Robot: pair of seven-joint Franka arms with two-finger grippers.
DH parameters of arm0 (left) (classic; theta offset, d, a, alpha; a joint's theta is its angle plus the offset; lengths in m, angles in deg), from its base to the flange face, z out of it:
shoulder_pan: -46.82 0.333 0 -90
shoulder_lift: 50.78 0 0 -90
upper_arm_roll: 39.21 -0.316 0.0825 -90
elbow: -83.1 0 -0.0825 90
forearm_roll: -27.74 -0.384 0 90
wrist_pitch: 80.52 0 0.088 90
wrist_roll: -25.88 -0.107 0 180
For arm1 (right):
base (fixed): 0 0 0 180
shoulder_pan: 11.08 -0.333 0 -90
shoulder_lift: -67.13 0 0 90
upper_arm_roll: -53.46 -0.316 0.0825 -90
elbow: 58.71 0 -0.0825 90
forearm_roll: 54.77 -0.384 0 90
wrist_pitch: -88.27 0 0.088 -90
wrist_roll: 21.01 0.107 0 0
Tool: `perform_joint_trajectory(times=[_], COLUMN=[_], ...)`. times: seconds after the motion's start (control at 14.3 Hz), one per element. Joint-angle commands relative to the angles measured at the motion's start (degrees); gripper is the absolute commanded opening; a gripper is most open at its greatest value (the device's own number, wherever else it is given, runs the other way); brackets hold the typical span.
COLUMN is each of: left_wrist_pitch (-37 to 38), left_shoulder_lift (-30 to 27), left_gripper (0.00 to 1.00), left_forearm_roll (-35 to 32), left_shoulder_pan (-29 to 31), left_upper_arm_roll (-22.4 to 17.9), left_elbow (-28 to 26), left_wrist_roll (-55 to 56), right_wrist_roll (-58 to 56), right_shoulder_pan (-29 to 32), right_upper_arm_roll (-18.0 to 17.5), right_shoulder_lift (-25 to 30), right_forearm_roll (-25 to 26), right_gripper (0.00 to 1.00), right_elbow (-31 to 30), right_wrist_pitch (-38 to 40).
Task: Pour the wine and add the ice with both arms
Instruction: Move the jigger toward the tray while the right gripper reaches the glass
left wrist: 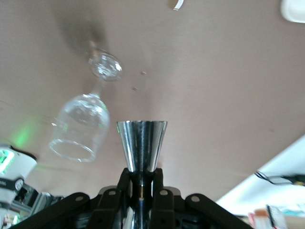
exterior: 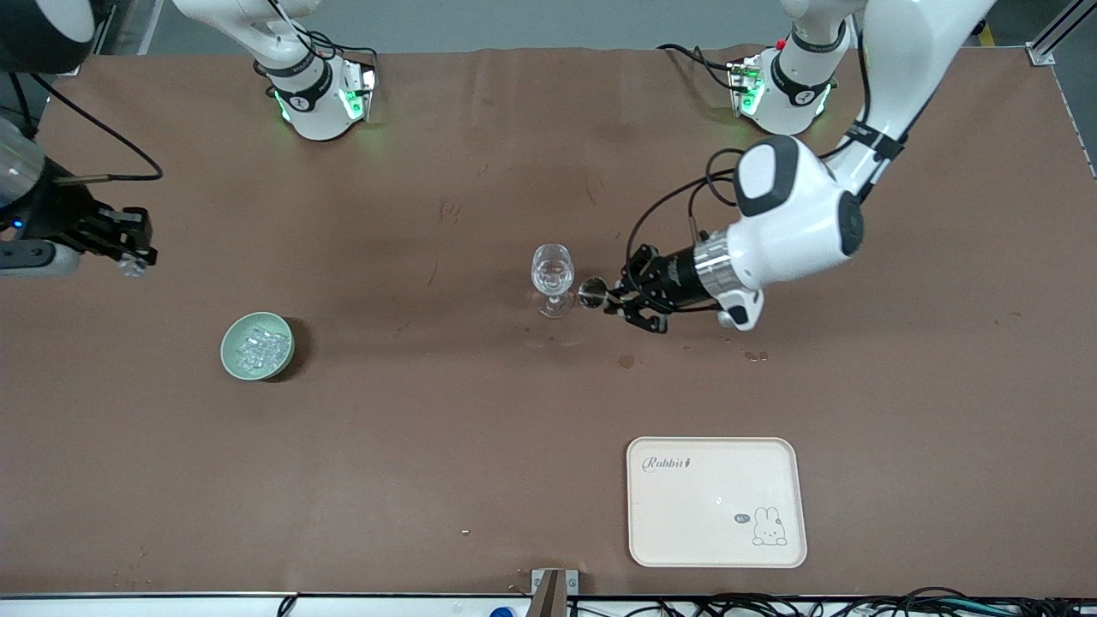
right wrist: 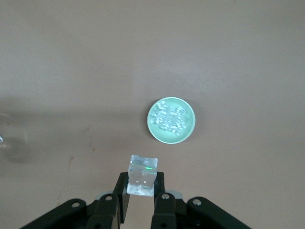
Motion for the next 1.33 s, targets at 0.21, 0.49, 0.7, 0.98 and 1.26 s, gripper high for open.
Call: perform_joint_trajectory(times=[0.21,0.49,0.7,0.98,1.26], left_wrist_pitch=[2.0,2.1,2.1,1.5,1.5], left_shoulder_lift=[12.7,19.1,24.3,29.6,33.9], left_gripper=[0.01,0.01,0.01,0.01,0.01], left_forearm_roll=[1.2,1.7,4.4,8.7,10.3], left_shoulder_pan=[5.1,6.2,6.7,6.9,8.2], left_upper_arm_roll=[1.0,0.9,0.4,-0.3,-0.8], left_elbow=[12.5,19.2,22.9,28.1,30.8], left_wrist_roll=[-9.7,-13.1,-18.1,-20.9,-26.3], right_wrist_roll=[16.8,26.8,32.2,32.9,36.9], right_shoulder_pan=[-15.2,-24.0,-30.3,-36.8,-40.2], right_upper_arm_roll=[0.5,0.5,0.4,0.4,0.4], right_shoulder_lift=[-5.2,-9.6,-12.6,-18.3,-22.5], right_forearm_roll=[-0.3,-0.4,-2.8,-8.1,-8.1], right_gripper=[0.03,0.02,0.01,0.01,0.02], right_elbow=[0.8,0.8,0.8,0.9,2.8], right_wrist_pitch=[-5.3,-11.1,-14.2,-20.1,-22.1])
